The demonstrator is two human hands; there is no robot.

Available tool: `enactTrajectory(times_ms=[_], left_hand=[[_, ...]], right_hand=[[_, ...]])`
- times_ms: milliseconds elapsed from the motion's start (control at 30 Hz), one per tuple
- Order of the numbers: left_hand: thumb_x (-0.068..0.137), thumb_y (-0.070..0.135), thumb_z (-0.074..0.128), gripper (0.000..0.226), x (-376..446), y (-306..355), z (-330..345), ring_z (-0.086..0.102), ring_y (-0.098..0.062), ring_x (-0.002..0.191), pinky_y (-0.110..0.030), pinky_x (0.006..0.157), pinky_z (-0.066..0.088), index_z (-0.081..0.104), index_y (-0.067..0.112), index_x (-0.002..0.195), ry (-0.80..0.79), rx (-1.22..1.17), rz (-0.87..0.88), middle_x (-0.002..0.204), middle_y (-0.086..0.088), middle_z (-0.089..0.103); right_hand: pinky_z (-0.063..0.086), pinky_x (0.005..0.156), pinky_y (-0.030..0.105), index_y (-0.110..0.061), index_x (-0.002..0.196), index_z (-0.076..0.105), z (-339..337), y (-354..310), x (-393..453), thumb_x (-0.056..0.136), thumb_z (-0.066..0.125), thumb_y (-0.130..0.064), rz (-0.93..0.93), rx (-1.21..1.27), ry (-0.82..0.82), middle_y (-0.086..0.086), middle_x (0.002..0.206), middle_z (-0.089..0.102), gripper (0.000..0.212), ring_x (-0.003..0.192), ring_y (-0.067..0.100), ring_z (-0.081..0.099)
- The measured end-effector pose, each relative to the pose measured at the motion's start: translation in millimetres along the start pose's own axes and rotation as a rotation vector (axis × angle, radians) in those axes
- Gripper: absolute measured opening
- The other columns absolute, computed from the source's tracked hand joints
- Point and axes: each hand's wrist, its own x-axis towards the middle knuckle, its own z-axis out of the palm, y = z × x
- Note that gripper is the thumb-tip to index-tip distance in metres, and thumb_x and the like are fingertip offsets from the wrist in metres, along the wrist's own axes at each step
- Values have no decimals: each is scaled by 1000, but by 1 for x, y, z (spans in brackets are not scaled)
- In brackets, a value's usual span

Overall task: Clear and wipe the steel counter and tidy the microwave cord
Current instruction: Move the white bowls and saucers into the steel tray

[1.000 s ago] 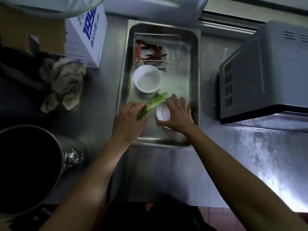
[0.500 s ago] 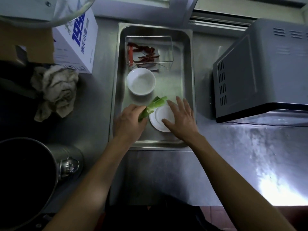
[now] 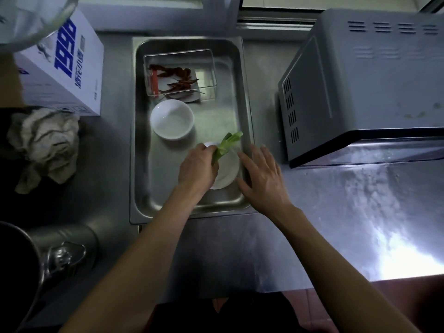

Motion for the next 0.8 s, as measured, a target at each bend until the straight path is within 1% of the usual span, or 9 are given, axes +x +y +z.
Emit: enactTrajectory(times_ms=[167, 400, 500, 600, 667, 800], left_hand=[[84, 16, 59, 35, 3, 1, 12, 58, -36, 98, -45, 76, 53, 63, 19, 119, -15, 83, -53, 106, -12, 58], [85, 18, 59, 34, 2, 5, 19, 56, -35, 102, -47, 79, 53, 63, 19, 119, -9, 119, -90, 111, -11, 58], [85, 20, 59, 35, -5, 10, 20, 55, -36, 103, -47, 80, 52, 63, 18, 120, 21, 188, -65, 114, -11, 59], [88, 26, 61, 37, -17, 23, 17, 53, -34, 110, -47, 86, 47, 61, 19, 124, 26, 263, -39, 123, -9, 59], [90, 29, 60, 40, -28, 35, 13, 51, -34, 114, -48, 88, 48, 59, 18, 128, 22, 299, -17, 128, -8, 57], [91, 32, 57, 41, -55, 59, -2, 52, -31, 113, -47, 87, 48, 57, 19, 130, 64, 369, 4, 128, -6, 57]], right_hand=[[21, 118, 52, -25, 151, 32, 1, 10, -6, 95, 58, -33, -7, 2, 5, 11, 161, 26, 63, 151, 34, 14], [20, 119, 51, -28, 150, 29, 2, 27, -13, 94, 58, -37, -25, -11, -23, 8, 161, 23, 63, 151, 32, 12], [19, 120, 51, -26, 150, 31, -2, 33, -16, 95, 58, -37, -20, 18, -29, 9, 162, 22, 62, 151, 32, 11], [18, 120, 50, -25, 152, 31, -9, 38, -20, 95, 57, -39, -21, 25, -45, 8, 163, 19, 63, 152, 31, 8], [19, 120, 50, -25, 152, 32, -16, 42, -23, 96, 57, -39, -39, 36, -44, 8, 164, 18, 64, 152, 30, 8], [22, 119, 52, -26, 153, 32, -33, 49, -29, 95, 56, -40, -76, 82, -23, 8, 164, 18, 64, 152, 30, 10]])
